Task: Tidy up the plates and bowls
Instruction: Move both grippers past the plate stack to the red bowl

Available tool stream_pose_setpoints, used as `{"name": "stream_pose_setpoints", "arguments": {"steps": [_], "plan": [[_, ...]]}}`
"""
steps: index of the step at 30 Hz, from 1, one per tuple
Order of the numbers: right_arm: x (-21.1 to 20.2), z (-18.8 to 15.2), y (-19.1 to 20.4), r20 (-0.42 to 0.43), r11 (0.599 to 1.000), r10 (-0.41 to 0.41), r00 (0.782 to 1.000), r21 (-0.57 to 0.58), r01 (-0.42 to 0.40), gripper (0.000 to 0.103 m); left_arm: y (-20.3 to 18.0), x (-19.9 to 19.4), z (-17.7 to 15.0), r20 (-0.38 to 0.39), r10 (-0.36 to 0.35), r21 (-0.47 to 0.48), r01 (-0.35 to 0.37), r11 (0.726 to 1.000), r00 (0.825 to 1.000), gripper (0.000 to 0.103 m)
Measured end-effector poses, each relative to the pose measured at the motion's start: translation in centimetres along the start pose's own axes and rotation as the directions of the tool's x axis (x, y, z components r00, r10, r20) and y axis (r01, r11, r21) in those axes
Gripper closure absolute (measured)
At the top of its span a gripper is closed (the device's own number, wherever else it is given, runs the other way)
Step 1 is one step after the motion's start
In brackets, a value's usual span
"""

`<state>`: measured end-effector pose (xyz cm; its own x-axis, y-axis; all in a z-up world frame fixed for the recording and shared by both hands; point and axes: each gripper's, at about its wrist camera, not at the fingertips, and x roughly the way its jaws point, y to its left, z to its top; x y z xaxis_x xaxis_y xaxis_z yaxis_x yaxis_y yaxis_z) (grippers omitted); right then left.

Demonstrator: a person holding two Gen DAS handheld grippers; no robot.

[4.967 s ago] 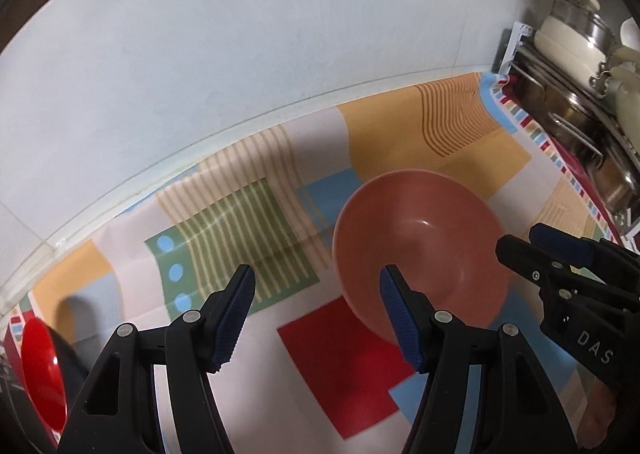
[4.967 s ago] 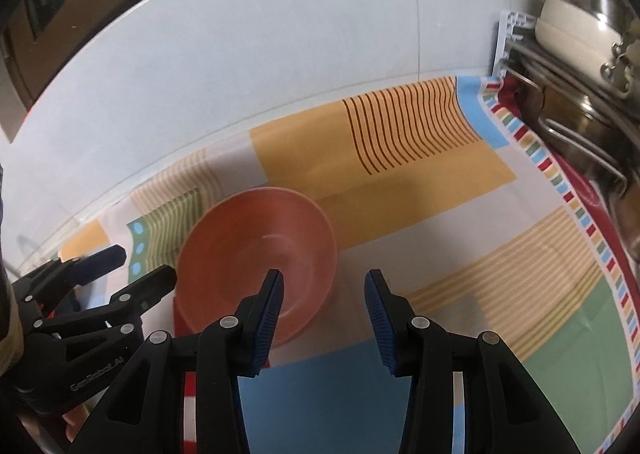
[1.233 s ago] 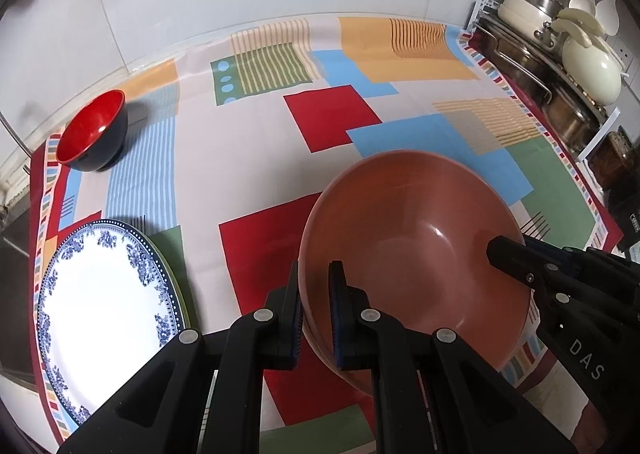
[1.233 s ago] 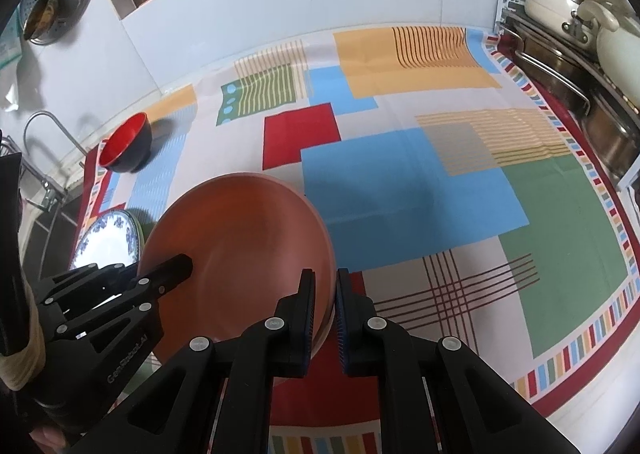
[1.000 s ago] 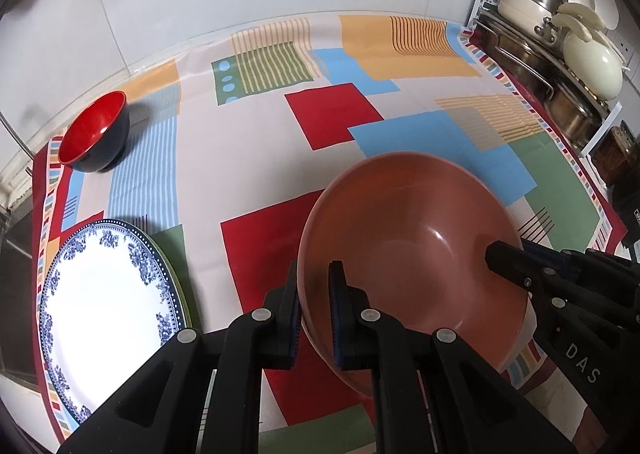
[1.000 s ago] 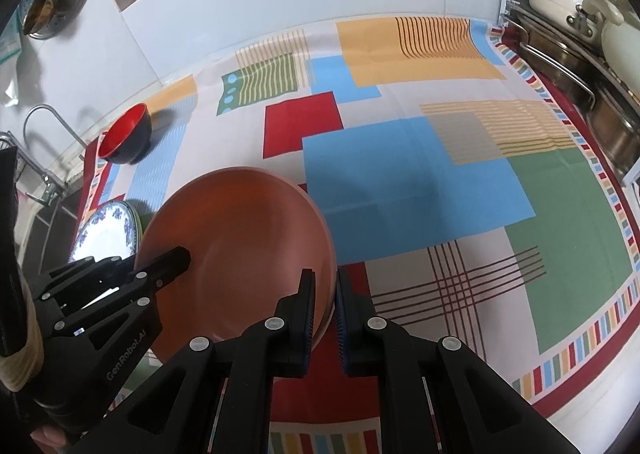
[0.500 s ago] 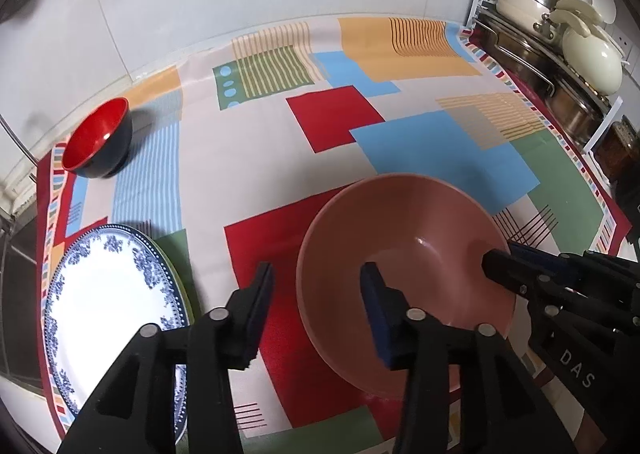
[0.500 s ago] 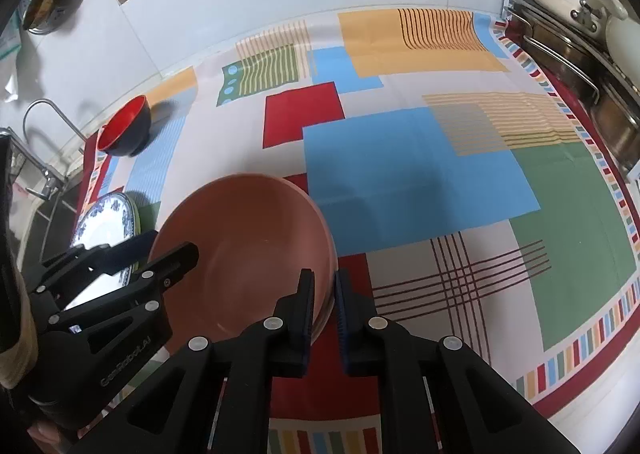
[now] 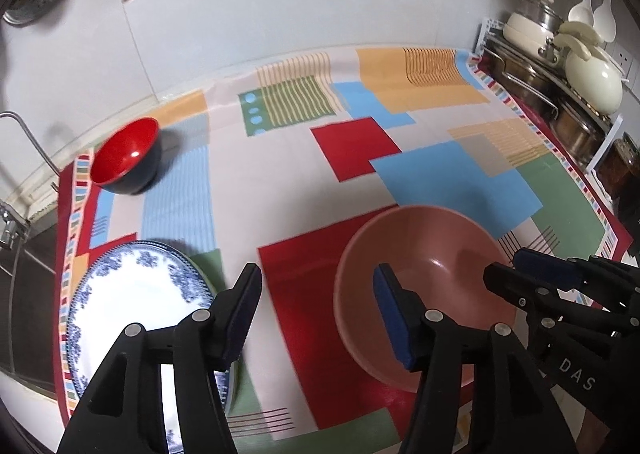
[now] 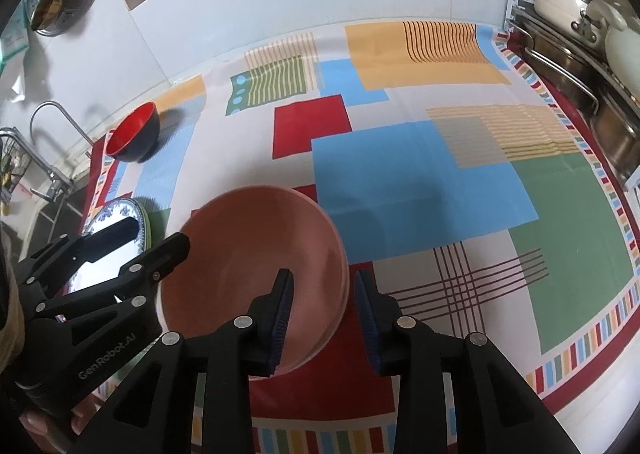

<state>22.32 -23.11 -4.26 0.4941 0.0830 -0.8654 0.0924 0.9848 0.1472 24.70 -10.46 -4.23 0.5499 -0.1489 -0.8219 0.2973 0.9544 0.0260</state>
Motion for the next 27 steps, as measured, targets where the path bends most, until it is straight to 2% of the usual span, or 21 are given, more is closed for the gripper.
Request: {"name": "stream_pose_setpoints", "arguments": {"steps": [5, 8, 13, 16, 21, 27], "plan": [[-0.6, 0.6, 1.4, 0.027, 1.000, 0.007, 1.000, -0.024, -0.006, 0.068, 2.1, -1.4, 0.1, 0.033, 0.008, -0.033, -0.007, 0.999, 0.999, 0.039], [-0.8, 1.0, 2.6, 0.050, 0.999, 0.020, 0.999, -0.034, -0.019, 0.054, 3.8, -2.5, 0.0, 0.065, 0.037, -0.048, -0.034, 0.998, 0.997, 0.035], [-1.1, 1.8, 5.5, 0.083, 0.997, 0.036, 0.996, -0.076, -0.030, 0.054, 7.2, -4.1, 0.0, 0.106, 0.086, -0.084, -0.077, 0.994, 0.991, 0.027], [-1.2, 2.3, 7.4, 0.102, 0.995, 0.047, 0.994, -0.093, -0.037, 0.046, 9.1, -4.7, -0.2, 0.122, 0.112, -0.100, -0.100, 0.990, 0.986, 0.022], [-1.2, 3.4, 10.7, 0.150, 0.991, 0.071, 0.986, -0.119, -0.054, 0.041, 12.7, -5.7, -0.2, 0.141, 0.162, -0.135, -0.143, 0.981, 0.977, 0.018], [-0.4, 4.9, 14.3, 0.180, 0.988, 0.111, 0.977, -0.125, -0.090, 0.041, 17.1, -6.6, -0.2, 0.165, 0.221, -0.170, -0.193, 0.966, 0.961, 0.015]]}}
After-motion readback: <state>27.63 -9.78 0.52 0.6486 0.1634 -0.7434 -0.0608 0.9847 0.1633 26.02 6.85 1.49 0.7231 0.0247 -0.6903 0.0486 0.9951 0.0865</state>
